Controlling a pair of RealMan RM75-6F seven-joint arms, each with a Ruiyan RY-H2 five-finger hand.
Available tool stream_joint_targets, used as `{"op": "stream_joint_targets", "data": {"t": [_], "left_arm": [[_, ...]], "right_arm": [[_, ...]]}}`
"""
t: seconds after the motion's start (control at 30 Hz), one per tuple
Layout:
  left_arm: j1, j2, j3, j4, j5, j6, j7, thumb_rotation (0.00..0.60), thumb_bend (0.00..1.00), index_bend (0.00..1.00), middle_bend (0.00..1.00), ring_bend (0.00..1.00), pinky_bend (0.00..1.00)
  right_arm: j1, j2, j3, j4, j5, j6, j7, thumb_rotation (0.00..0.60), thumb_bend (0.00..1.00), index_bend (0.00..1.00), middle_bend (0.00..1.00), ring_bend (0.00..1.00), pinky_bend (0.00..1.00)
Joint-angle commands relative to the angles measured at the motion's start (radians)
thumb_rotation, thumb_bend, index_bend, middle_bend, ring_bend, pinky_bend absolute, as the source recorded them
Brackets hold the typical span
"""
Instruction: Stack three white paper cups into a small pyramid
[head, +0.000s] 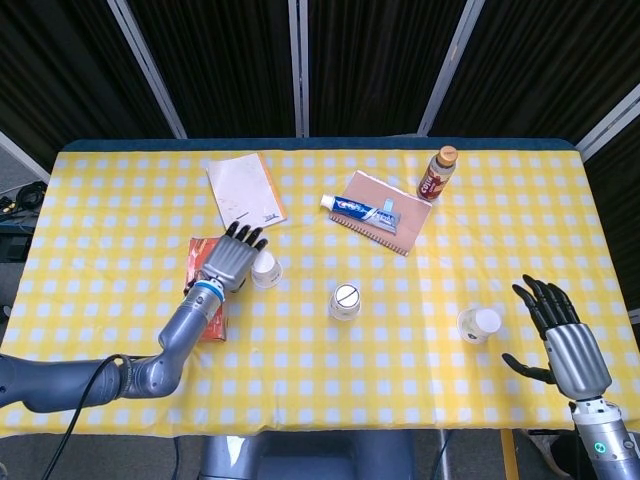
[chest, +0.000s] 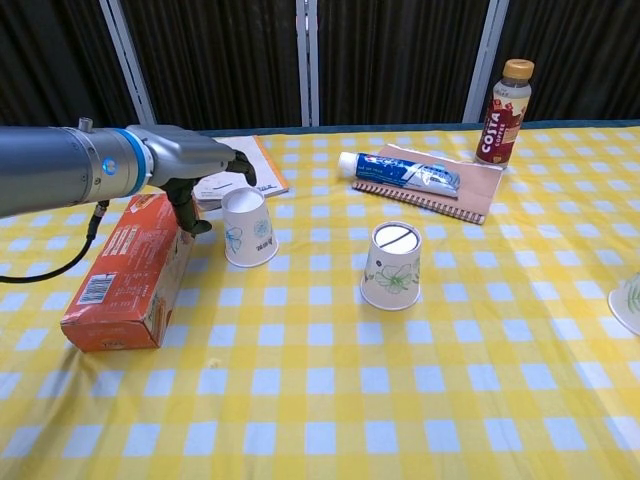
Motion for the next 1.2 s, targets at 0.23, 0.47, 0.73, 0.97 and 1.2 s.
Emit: {"op": "stream_joint_targets", "data": {"t": [0.23,0.47,0.73,0.97,1.2], "left_arm": [[-0.02,-0.043,0.015,0.04,0.029,0.015,-0.039,0.6,0.42,0.2,0.0,0.0,0.0],[-0.014,-0.044,0.022,0.031,0.06,0.032,-0.073,0.6,0.44,0.42,0.0,0.0,0.0],[0.02,0.001,0.035,-0.052,0.141,0.072,-0.135,0.6,0.44,0.43,0.0,0.0,0.0],[0.059,0.052,0.05,-0.147,0.244,0.095,-0.206,0.6,0.44,0.43,0.0,0.0,0.0],[0.067,0.027,0.062,-0.164,0.302,0.114,-0.215,0.6,0.44,0.43,0.0,0.0,0.0]], "right_arm": [[0.001,0.0,-0.003,0.0,-0.004,-0.002,0.001,0.6,0.04,0.04,0.0,0.0,0.0],[-0.002,0.001,-0.003,-0.002,-0.005,0.003,0.002,0.6,0.04,0.04,0.0,0.0,0.0],[-0.004,-0.006,-0.009,-0.003,-0.018,0.009,-0.022,0.6,0.04,0.04,0.0,0.0,0.0],[-0.007,-0.013,-0.015,-0.014,-0.032,0.013,-0.055,0.6,0.04,0.04,0.0,0.0,0.0],[-0.009,-0.013,-0.017,-0.015,-0.034,0.016,-0.057,0.6,0.04,0.04,0.0,0.0,0.0]]}}
